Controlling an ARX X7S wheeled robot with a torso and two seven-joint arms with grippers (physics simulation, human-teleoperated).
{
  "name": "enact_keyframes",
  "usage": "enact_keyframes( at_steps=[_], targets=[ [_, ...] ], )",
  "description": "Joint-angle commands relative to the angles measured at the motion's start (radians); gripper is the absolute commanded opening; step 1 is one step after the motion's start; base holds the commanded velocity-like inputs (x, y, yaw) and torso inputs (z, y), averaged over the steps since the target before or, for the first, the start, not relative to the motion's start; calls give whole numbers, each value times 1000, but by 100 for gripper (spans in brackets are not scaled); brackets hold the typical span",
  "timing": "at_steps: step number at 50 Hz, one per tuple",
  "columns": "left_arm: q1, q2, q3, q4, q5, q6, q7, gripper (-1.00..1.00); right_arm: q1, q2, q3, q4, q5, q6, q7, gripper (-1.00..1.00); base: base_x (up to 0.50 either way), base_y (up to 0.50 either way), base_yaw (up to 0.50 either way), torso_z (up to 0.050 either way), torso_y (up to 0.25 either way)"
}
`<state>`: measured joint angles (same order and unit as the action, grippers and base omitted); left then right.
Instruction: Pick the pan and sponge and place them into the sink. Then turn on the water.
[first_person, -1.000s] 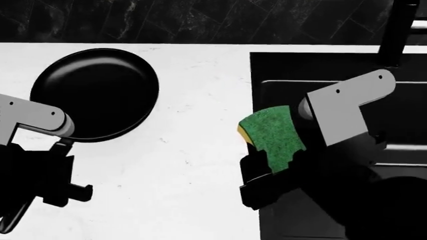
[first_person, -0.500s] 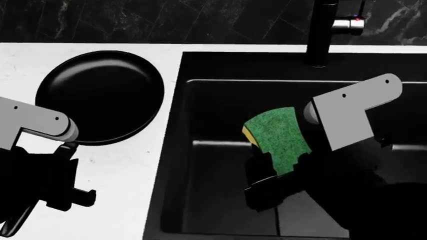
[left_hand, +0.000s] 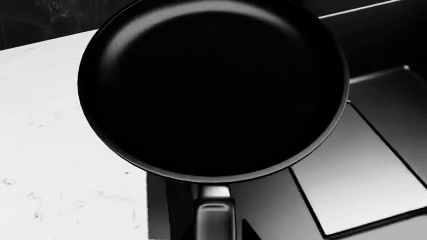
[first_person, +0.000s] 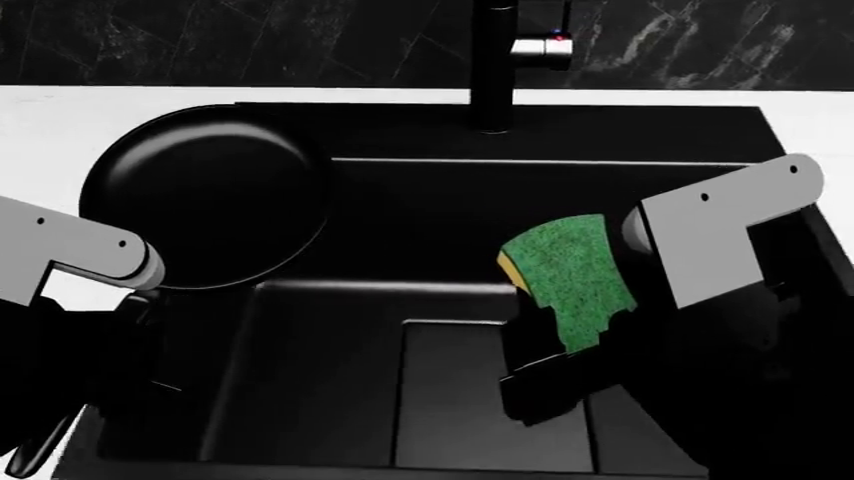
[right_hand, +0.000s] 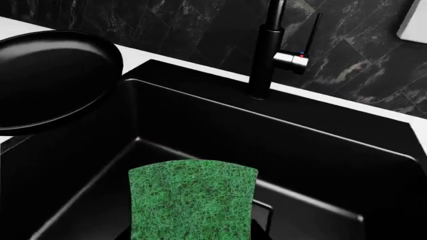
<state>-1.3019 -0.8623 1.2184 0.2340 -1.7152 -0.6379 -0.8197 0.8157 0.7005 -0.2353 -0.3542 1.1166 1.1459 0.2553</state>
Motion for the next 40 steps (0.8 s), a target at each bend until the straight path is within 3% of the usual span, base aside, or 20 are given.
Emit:
enact_keyframes(
  at_steps=[1, 13, 40],
  targets=[
    [-33, 19, -33, -16, 63, 12, 10, -100, -11, 0, 6, -10, -17, -7, -3, -100, 47, -500, 0, 0, 0],
    [-20, 17, -33, -20, 76, 24, 23, -100, 7, -3, -1, -6, -19, -2, 7, -100, 112, -433, 0, 0, 2],
    [-19, 13, -36, -36, 86, 24, 36, -100, -7, 5, -5, -11, -28, -23, 17, -100, 79, -8, 0, 1, 2]
  ],
)
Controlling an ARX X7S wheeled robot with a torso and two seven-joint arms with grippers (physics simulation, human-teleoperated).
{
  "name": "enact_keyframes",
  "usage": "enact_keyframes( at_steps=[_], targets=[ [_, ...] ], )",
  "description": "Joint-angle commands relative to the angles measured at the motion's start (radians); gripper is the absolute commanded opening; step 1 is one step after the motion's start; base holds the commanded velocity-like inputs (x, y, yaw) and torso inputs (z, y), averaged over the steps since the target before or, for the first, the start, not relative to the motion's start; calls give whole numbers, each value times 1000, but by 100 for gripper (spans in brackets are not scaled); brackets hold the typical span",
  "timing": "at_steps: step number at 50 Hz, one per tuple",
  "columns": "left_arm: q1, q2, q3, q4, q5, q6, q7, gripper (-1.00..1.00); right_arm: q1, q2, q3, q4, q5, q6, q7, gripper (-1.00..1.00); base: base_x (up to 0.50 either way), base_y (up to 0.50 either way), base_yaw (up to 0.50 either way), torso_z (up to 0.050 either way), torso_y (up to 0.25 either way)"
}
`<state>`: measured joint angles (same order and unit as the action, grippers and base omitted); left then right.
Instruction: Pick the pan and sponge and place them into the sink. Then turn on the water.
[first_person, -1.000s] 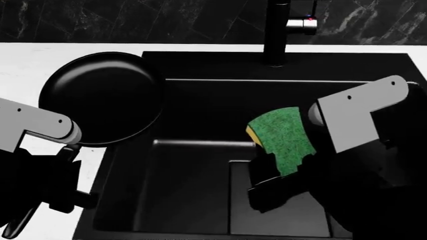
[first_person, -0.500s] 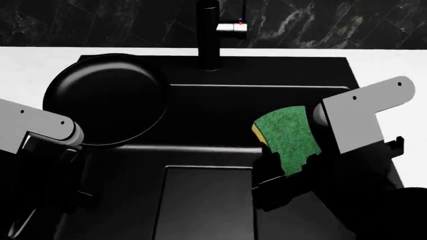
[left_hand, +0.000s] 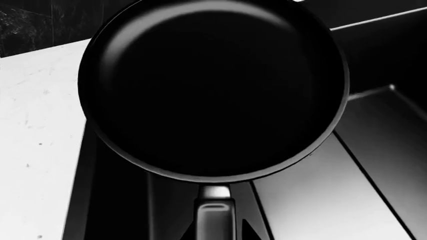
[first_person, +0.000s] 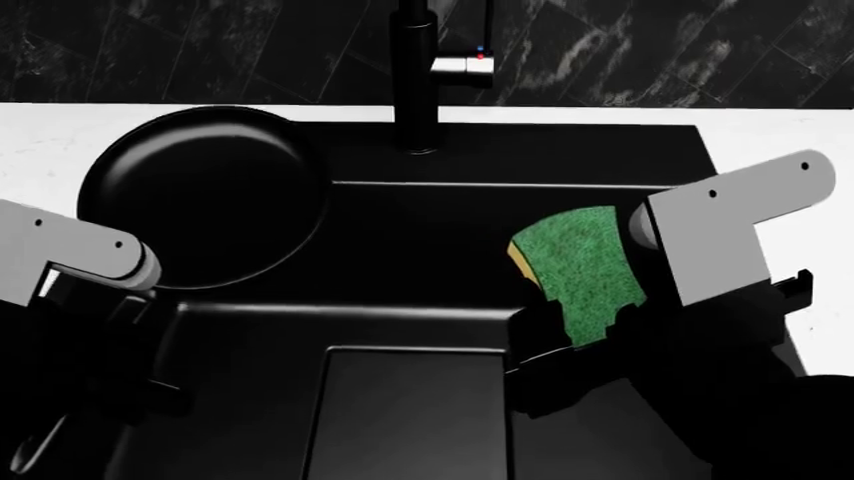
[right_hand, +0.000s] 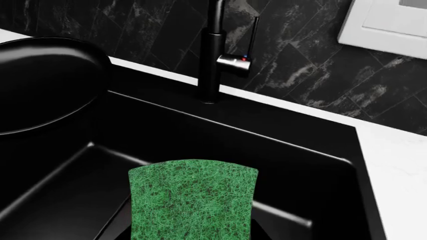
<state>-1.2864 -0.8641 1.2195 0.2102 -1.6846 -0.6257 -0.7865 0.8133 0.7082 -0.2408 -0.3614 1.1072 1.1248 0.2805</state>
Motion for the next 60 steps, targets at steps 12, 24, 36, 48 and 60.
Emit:
enact_keyframes(
  at_steps=[12, 24, 36, 48, 60],
  targets=[
    [-26, 19, -38, -8, 58, 18, -3, -100, 0, -1, -4, -1, -19, -4, -6, -100, 148, -107, 0, 0, 3],
    [-27, 11, -41, -15, 59, 18, 0, -100, 3, -6, -17, 11, -30, -18, -22, -100, 297, -138, 0, 1, 3],
    [-16, 10, -40, -19, 67, 24, 6, -100, 8, -16, -34, 25, -41, -26, -26, -100, 294, 0, 0, 1, 3],
    [-12, 13, -38, -23, 74, 25, 5, -100, 6, -10, -30, 21, -28, -19, -15, -100, 221, 0, 0, 0, 3],
    [-10, -22, -32, 13, 106, 18, 18, -100, 7, -6, -32, 20, -29, -25, -18, -100, 0, 0, 0, 1, 2]
  ],
)
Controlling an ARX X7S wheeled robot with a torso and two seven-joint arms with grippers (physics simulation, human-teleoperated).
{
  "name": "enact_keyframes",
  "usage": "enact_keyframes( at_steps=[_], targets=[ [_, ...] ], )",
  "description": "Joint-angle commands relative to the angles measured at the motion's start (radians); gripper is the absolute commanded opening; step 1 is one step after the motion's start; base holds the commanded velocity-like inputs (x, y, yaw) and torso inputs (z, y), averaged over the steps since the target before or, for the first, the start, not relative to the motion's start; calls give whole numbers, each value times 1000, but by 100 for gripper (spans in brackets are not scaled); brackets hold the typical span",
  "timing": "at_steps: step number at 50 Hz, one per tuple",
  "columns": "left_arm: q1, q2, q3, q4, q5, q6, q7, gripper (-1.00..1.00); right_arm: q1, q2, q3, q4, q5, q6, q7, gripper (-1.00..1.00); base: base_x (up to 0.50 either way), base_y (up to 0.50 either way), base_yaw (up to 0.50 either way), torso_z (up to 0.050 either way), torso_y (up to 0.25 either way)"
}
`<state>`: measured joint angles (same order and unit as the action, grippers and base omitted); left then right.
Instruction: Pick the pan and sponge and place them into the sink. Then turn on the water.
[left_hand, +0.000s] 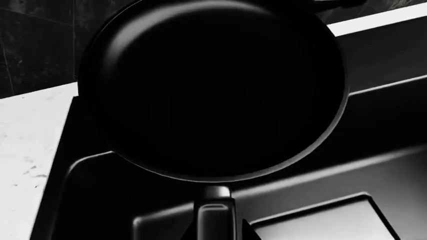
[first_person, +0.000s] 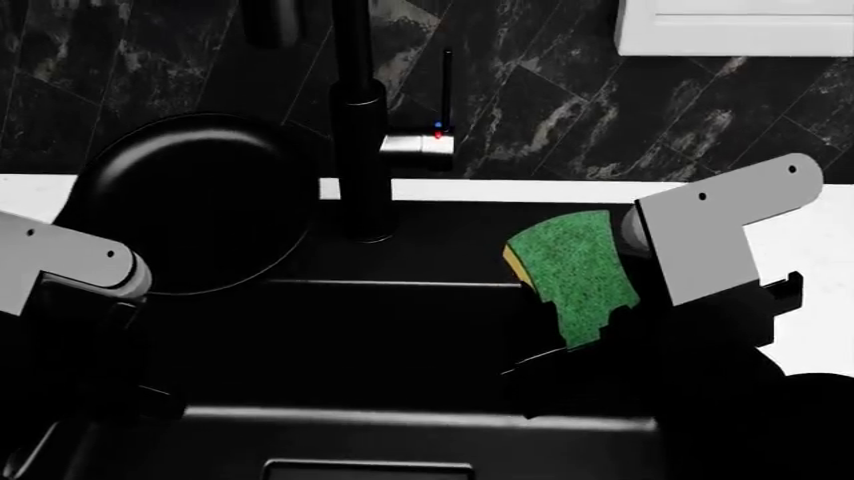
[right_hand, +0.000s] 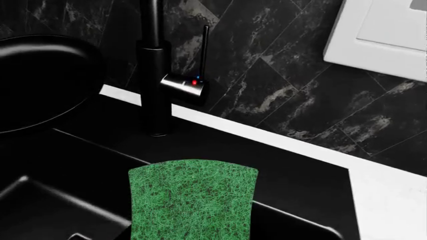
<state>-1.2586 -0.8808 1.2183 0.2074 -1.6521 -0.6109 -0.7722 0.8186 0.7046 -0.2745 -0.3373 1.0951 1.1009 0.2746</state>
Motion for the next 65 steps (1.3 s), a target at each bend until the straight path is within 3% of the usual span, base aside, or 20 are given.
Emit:
enact_keyframes(
  at_steps=[1, 4, 8, 9, 15, 22, 27, 31, 37, 47, 65],
  targets=[
    [-35, -11, -29, 31, 85, 4, 12, -100, 2, -2, 2, -4, -17, -1, -11, -100, 0, 0, 0, 0, 0],
    [-27, -16, -28, 62, 90, 11, 34, -100, 2, -2, 0, 1, -23, -7, -14, -100, 0, 0, 0, 0, 0],
    [-24, -70, -2, 152, 166, -8, 162, -100, 0, -1, 1, 0, -20, -9, -13, -100, 0, 0, 0, 0, 3],
    [-17, -50, -2, 158, 143, -6, 126, -100, -3, -1, 2, 0, -20, -10, -13, -100, 0, 0, 0, 0, 0],
    [-15, -101, -5, 213, 159, -2, 178, -100, 4, 1, 1, 0, -18, -8, -12, -100, 0, 0, 0, 2, 2],
    [-41, -101, -1, 243, 157, -38, 193, -100, 8, 1, 1, -1, -16, -9, -9, -100, 0, 0, 0, 0, 1],
    [-47, -138, 2, 272, 187, -45, 264, -100, 8, 3, 2, -2, -16, -12, -10, -100, 0, 0, 0, 0, 2],
    [-60, -73, 26, 314, 237, -70, 290, -100, 1, 8, 9, -12, -4, -10, -5, -100, 0, 0, 0, 3, 3],
    [-62, -49, 71, 356, 380, -73, 430, -100, 12, 33, 42, -34, 33, 12, 20, -100, 0, 0, 0, 0, 0],
    [-3, 21, 144, 274, 577, 4, 597, -100, 1, 38, 46, -44, 44, 9, 24, -100, 0, 0, 0, 0, 2],
    [20, 70, 173, 187, 617, -1, 615, -100, 32, 89, 99, -85, 139, 70, 80, -100, 0, 0, 0, 1, 1]
  ],
)
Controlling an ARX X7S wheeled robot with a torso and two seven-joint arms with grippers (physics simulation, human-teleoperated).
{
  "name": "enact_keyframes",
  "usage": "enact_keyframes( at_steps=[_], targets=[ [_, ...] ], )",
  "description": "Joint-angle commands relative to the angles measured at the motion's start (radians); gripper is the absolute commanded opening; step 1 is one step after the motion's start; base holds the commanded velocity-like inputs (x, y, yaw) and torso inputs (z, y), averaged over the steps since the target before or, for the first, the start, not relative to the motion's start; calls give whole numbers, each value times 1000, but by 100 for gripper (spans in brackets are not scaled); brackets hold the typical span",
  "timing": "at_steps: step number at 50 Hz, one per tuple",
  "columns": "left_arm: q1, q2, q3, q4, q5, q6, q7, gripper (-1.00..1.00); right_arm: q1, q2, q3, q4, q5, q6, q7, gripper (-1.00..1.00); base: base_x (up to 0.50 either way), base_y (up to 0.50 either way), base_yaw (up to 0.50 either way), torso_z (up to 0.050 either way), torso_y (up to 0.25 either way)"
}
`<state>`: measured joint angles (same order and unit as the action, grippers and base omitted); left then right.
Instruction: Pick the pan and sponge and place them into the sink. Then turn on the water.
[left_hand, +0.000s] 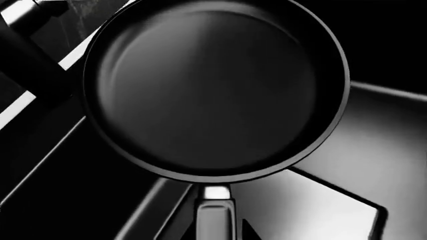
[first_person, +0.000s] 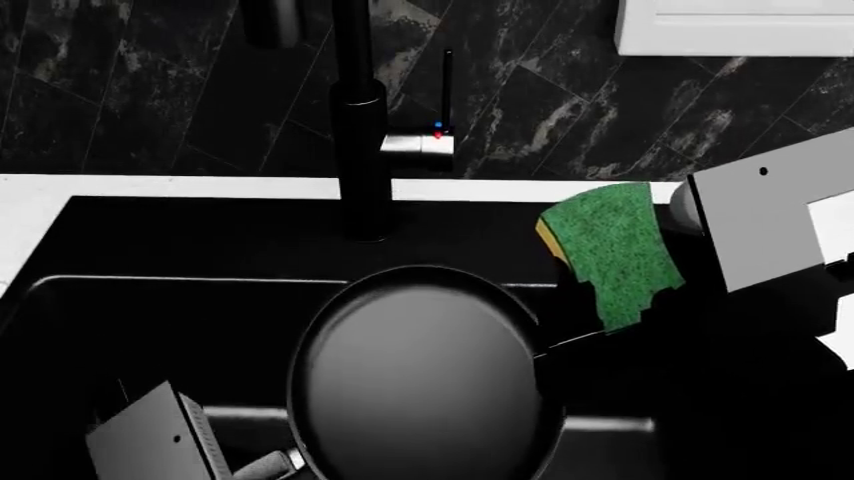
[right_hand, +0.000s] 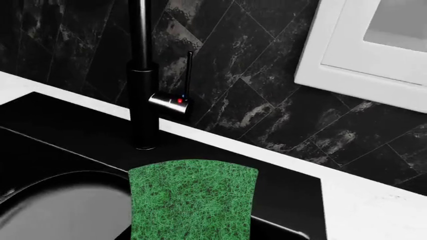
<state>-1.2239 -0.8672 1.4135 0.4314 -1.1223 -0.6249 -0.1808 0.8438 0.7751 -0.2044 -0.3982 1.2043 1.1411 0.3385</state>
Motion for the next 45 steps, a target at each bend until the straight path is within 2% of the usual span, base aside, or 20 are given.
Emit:
enact_keyframes(
  at_steps=[1, 3, 12, 22, 26, 29, 32, 34, 45],
  targets=[
    [-14, 56, -22, -42, 86, 13, 29, -100, 7, 20, 31, -25, 34, 32, 18, -100, 0, 0, 0, 10, 0],
    [-10, 80, -18, -50, 88, 8, 18, -100, 10, 24, 35, -28, 46, 39, 26, -100, 0, 0, 0, 0, 0],
    [23, 134, 6, -146, 127, 56, 105, -100, 29, 43, 54, -45, 111, 79, 70, -100, 0, 0, 0, 0, 2],
    [43, 208, 55, -332, 165, 112, 335, -100, 4, 61, 73, -58, 139, 80, 96, -100, 0, 0, 0, 1, 1],
    [63, 227, 77, -412, 224, 187, 429, -100, -15, 60, 74, -59, 127, 64, 88, -100, 0, 0, 0, 0, 0],
    [65, 266, 73, -494, 231, 196, 447, -100, -18, 57, 71, -58, 127, 62, 89, -100, 0, 0, 0, 0, 0],
    [88, 266, 115, -512, 324, 260, 471, -100, -23, 57, 72, -61, 133, 61, 95, -100, 0, 0, 0, 0, 3],
    [98, 281, 120, -532, 297, 234, 485, -100, -33, 56, 73, -64, 133, 57, 96, -100, 0, 0, 0, 0, 0],
    [195, 362, 133, -707, 343, 333, 515, -100, -86, 41, 68, -69, 113, 23, 91, -100, 0, 0, 0, 1, 1]
  ],
)
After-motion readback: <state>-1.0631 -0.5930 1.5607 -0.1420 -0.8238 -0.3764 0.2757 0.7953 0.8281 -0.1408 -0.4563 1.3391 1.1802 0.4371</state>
